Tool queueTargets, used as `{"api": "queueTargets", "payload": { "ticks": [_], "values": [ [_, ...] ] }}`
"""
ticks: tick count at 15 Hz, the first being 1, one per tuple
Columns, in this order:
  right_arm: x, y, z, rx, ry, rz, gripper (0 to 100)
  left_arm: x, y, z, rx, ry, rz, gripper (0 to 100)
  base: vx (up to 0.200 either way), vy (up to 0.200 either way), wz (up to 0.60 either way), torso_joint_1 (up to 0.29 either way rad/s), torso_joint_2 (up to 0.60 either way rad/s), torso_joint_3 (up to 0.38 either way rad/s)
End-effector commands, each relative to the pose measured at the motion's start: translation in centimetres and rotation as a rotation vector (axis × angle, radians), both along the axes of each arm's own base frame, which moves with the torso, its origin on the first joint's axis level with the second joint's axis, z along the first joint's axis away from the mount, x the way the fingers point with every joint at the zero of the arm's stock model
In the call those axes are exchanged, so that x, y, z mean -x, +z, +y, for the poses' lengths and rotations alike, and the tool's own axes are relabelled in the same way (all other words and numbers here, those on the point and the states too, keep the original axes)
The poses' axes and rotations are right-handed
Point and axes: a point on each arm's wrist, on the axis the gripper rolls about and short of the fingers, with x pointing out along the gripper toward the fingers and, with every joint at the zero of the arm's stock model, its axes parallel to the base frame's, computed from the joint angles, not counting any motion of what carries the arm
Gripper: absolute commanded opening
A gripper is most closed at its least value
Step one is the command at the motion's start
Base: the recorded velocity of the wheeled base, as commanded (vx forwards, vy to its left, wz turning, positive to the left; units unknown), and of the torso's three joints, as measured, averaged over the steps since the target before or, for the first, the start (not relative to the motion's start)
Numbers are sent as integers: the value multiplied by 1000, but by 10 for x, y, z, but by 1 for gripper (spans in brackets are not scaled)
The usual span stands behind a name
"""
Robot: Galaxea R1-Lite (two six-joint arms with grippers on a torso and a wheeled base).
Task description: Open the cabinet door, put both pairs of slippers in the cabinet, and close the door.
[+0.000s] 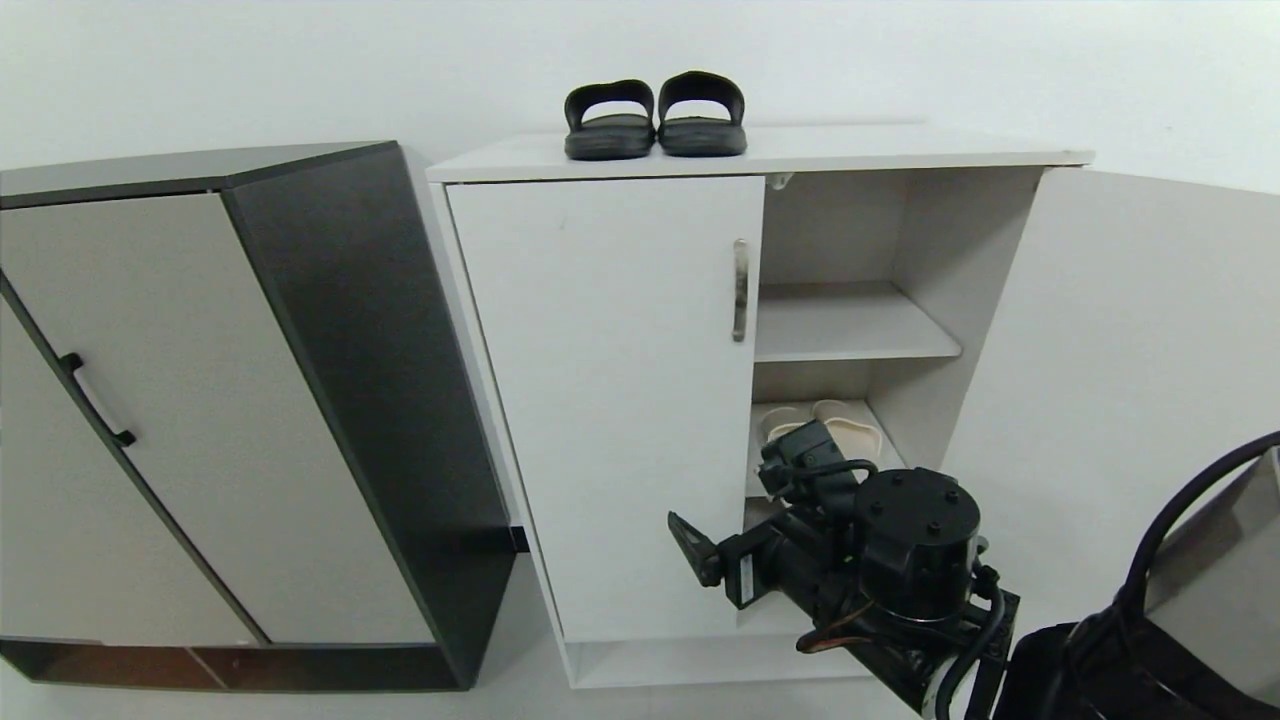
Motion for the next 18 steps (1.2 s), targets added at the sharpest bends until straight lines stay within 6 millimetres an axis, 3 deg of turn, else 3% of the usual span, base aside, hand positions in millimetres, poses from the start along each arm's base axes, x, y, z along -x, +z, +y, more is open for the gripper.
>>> {"api": "queueTargets", "payload": {
  "ticks": [1,5,9,18],
  "values": [
    [-1,-2,0,3,-3,4,100,0,0,0,1,0,1,0,0,200,0,7,7,2],
    [-3,-6,0,12,-6,8,100,0,0,0,1,0,1,0,0,200,0,0,0,4],
    [-6,-15,1,3,-6,-19,100,0,0,0,1,2,1,0,0,0,0,0,0,0],
    [-8,-15,-3,-1,-16,-42,100,0,0,0,1,2,1,0,0,0,0,13,-19,-4]
  ]
}}
